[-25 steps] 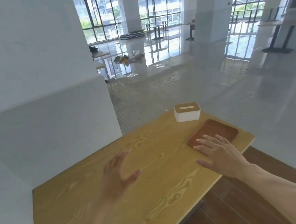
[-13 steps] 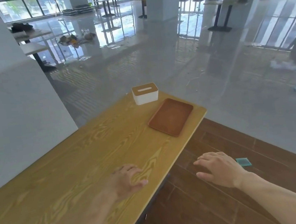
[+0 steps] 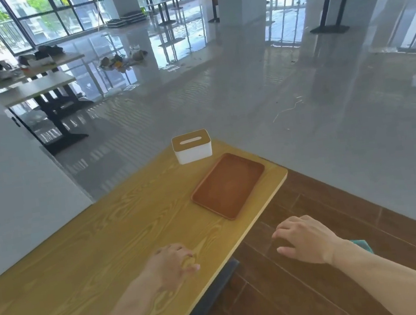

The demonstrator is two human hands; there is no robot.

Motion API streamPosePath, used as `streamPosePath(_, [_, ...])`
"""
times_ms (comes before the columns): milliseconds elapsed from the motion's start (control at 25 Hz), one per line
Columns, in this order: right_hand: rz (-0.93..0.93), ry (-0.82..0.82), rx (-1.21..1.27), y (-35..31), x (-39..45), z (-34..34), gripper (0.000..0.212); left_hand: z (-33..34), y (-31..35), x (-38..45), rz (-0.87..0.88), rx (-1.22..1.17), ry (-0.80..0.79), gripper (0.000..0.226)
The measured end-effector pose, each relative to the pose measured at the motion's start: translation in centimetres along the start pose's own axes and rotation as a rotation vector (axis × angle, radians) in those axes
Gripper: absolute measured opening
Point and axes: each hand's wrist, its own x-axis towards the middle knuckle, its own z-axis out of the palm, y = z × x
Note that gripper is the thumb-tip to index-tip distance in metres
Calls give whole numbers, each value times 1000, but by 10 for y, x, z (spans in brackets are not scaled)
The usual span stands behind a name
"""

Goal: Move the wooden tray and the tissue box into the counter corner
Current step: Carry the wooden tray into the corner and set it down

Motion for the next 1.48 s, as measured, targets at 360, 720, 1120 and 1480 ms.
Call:
streamPosePath(360, [-44,-28,-11,84,57,-4,49,-14,20,68,-133,-48,-84,61])
streamPosePath(720, [-117,-139,-60,126,158,-1,49,-14,7,157,-205,-168,-99,60])
streamPosePath(1120, [-40,-266,-77,163,271,4,45,-16,-20,241,-352,-274,-198,70])
streamPosePath(1480, [460,-492,259,193,318,24,80,10,10,271,-798,-793,41,75])
